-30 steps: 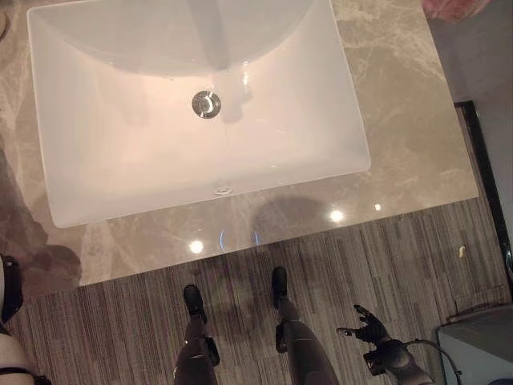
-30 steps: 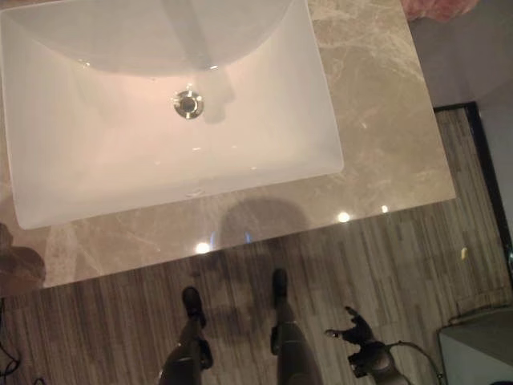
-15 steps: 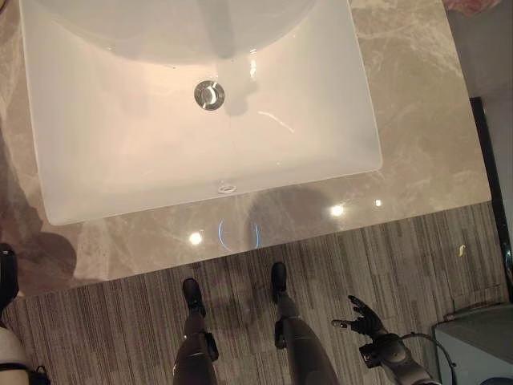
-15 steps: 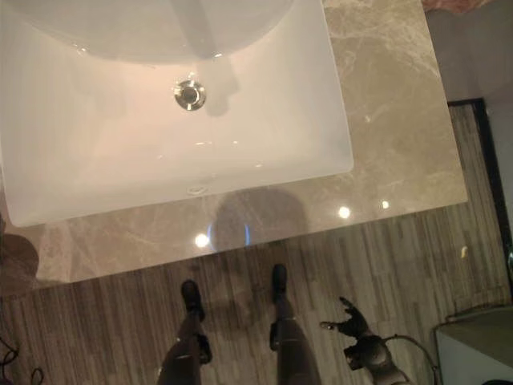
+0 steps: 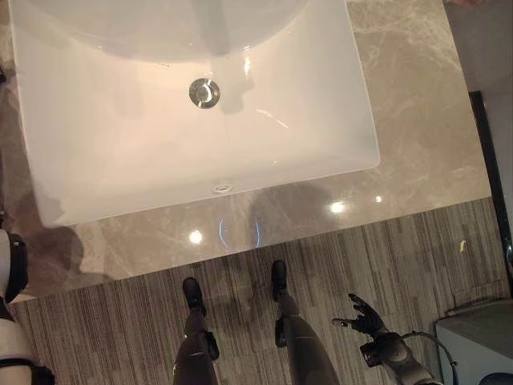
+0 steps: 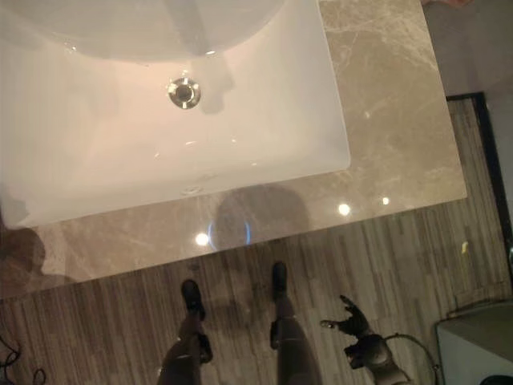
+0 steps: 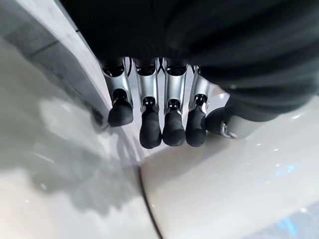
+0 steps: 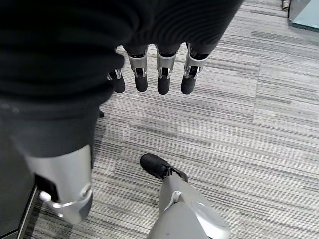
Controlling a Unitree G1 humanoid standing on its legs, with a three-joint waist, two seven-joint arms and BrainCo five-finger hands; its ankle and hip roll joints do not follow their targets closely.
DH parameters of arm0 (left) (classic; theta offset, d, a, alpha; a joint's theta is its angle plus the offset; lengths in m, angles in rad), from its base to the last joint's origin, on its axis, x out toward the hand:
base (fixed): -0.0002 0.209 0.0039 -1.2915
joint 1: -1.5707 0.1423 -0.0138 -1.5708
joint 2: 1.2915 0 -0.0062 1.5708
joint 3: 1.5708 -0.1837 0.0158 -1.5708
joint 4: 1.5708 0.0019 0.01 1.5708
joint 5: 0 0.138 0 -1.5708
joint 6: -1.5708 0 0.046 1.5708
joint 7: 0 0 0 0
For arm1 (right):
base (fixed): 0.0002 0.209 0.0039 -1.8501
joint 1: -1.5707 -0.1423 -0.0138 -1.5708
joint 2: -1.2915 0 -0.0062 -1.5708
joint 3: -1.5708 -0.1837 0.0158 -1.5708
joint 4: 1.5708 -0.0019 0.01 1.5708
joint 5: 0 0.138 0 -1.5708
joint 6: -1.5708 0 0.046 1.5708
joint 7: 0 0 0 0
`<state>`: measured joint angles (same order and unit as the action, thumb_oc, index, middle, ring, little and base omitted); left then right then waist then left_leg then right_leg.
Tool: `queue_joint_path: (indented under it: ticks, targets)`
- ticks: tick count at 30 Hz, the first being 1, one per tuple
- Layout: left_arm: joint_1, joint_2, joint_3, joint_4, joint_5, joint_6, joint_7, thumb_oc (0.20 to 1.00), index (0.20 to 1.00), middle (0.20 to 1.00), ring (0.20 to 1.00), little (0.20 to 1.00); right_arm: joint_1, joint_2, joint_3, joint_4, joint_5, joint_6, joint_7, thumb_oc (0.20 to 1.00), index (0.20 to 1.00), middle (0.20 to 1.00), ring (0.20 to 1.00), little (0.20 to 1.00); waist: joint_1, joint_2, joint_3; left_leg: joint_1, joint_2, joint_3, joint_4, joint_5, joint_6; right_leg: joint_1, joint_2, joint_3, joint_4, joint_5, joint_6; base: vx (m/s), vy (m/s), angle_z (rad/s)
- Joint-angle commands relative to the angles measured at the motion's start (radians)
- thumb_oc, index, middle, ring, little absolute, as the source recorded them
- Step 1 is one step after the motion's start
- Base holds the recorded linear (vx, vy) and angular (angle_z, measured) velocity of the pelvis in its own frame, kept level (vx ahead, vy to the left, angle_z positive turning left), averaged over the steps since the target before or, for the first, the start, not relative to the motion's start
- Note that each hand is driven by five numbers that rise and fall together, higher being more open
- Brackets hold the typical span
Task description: Put brush and paste in cup on sink, flatten towel.
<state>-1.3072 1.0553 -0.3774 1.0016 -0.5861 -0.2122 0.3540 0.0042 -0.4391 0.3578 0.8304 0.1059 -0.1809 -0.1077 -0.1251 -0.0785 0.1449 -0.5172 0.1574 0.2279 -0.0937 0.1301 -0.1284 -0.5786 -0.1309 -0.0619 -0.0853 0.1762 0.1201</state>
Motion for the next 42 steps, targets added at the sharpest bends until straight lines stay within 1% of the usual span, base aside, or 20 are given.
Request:
queue_joint_path:
  ticks: [1,12,20,25,38,42]
  targets:
    - [-0.04,-0.065,-0.063,0.078,0.013,-0.003,0.014,0.2,0.2,0.2,0.2,0.2,0.037,-0.068,-0.016,-0.034,0.033,-0.013,-0.003,1.0,1.0,1.0,1.0,1.0,-0.035,-0.007,0.039,-0.011,-0.005,-0.109,0.006,0.023,-0.005,0.024,-0.033,-0.011,-0.002,0.038,0.098,0.0,0.0,0.0]
    - [-0.06,-0.091,-0.093,0.065,0.037,-0.004,0.012,0.2,0.2,0.2,0.2,0.2,0.045,-0.071,-0.02,-0.039,0.045,-0.022,0.0,1.0,1.0,1.0,1.0,1.0,-0.041,-0.002,0.037,-0.031,-0.007,-0.113,0.006,0.027,-0.006,0.003,-0.033,-0.012,-0.002,0.043,0.098,0.0,0.0,0.0]
    - [-0.046,-0.119,-0.111,0.015,0.038,-0.021,-0.003,0.2,0.2,0.2,0.2,0.2,0.049,-0.074,-0.017,-0.045,0.044,-0.028,-0.001,1.0,1.0,1.0,1.0,1.0,-0.043,0.004,0.035,-0.042,-0.01,-0.117,0.006,0.027,-0.006,-0.006,-0.036,-0.015,-0.002,0.045,0.097,0.0,0.0,0.0]
    - [-0.025,-0.128,-0.11,-0.024,0.033,-0.033,-0.013,0.2,0.2,0.2,0.2,0.2,0.048,-0.075,-0.016,-0.05,0.041,-0.028,-0.001,1.0,1.0,1.0,1.0,1.0,-0.043,0.008,0.034,-0.043,-0.012,-0.119,0.006,0.027,-0.007,-0.007,-0.036,-0.015,-0.002,0.046,0.097,0.0,0.0,0.0]
    - [-0.02,-0.158,-0.113,-0.016,0.038,-0.038,-0.025,0.2,0.2,0.2,0.2,0.2,0.047,-0.079,-0.016,-0.049,0.04,-0.03,-0.003,1.0,1.0,1.0,1.0,1.0,-0.052,0.014,0.034,-0.049,-0.013,-0.115,0.006,0.026,-0.007,-0.022,-0.038,-0.007,-0.002,0.052,0.098,0.0,0.0,0.0]
    - [0.031,-0.178,-0.079,-0.05,0.04,-0.044,-0.018,0.2,0.2,0.2,0.2,0.2,0.047,-0.072,-0.014,-0.032,0.037,-0.026,-0.006,1.0,1.0,1.0,1.0,1.0,-0.05,0.017,0.036,-0.037,-0.013,-0.114,0.006,0.026,-0.007,-0.011,-0.038,-0.008,-0.002,0.051,0.096,0.0,0.0,0.0]
